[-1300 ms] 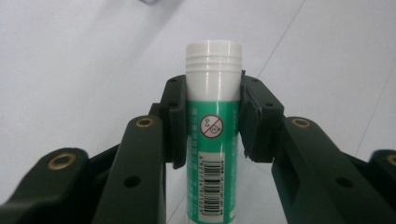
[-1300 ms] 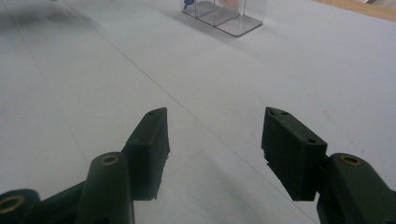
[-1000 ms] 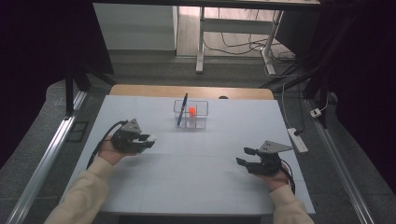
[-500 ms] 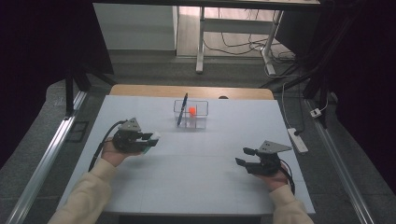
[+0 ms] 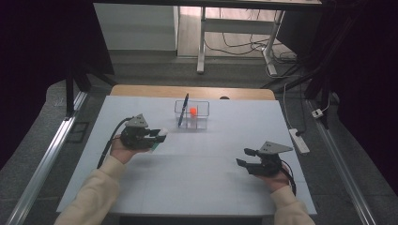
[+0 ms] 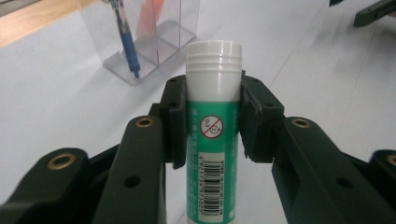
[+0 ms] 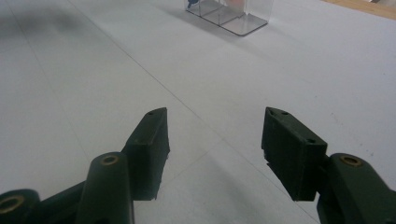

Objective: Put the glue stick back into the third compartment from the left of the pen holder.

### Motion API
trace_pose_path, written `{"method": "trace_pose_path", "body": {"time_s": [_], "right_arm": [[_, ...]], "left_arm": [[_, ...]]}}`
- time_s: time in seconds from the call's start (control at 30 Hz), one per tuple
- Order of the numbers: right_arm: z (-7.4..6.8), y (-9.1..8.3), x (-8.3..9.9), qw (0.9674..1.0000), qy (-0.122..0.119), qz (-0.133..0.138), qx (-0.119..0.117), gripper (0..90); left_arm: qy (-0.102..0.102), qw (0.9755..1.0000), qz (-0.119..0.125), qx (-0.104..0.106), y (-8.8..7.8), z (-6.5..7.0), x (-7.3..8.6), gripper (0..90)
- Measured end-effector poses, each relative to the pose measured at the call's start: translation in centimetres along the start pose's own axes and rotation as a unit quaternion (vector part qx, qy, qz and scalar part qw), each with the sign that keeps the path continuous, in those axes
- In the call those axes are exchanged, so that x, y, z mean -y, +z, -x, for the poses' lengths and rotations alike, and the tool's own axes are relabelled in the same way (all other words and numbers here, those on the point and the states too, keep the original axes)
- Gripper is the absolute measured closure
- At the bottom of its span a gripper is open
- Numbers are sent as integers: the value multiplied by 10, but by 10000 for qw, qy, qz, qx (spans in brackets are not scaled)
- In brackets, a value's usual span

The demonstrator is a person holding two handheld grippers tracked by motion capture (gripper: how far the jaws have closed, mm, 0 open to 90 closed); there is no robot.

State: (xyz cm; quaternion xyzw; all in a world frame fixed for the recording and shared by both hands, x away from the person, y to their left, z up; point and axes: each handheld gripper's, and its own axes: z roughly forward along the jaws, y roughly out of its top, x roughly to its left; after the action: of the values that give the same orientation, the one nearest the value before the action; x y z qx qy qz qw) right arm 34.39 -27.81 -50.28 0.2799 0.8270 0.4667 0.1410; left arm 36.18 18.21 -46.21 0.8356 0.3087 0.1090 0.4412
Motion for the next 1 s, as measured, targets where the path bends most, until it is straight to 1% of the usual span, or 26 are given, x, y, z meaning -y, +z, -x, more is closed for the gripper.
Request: {"method": "trace_pose_path", "body": {"time_s": [0.13, 0.33, 0.43, 0.57, 0.87, 1.0], "right_arm": [[0, 0, 0, 10000, 3, 1, 12, 414], [1, -1, 0, 10000, 7, 10, 6, 415], [1, -1, 0, 10000, 9, 3, 10, 415], [1, -1, 0, 10000, 12, -4, 11, 414], [2, -1, 0, 10000, 20, 24, 13, 415], [2, -1, 0, 10000, 28, 34, 17, 414]], "left_arm": [[4, 10000, 74, 17, 6, 1, -10, 647], [51, 9999, 101, 48, 15, 2, -24, 647], [73, 9999, 120, 18, 20, 2, -31, 647], [-11, 9998, 169, 54, 27, 0, -39, 647], [49, 9998, 188, 96, 36, 2, -51, 646], [25, 9997, 238, 95, 38, 2, -55, 646]]}}
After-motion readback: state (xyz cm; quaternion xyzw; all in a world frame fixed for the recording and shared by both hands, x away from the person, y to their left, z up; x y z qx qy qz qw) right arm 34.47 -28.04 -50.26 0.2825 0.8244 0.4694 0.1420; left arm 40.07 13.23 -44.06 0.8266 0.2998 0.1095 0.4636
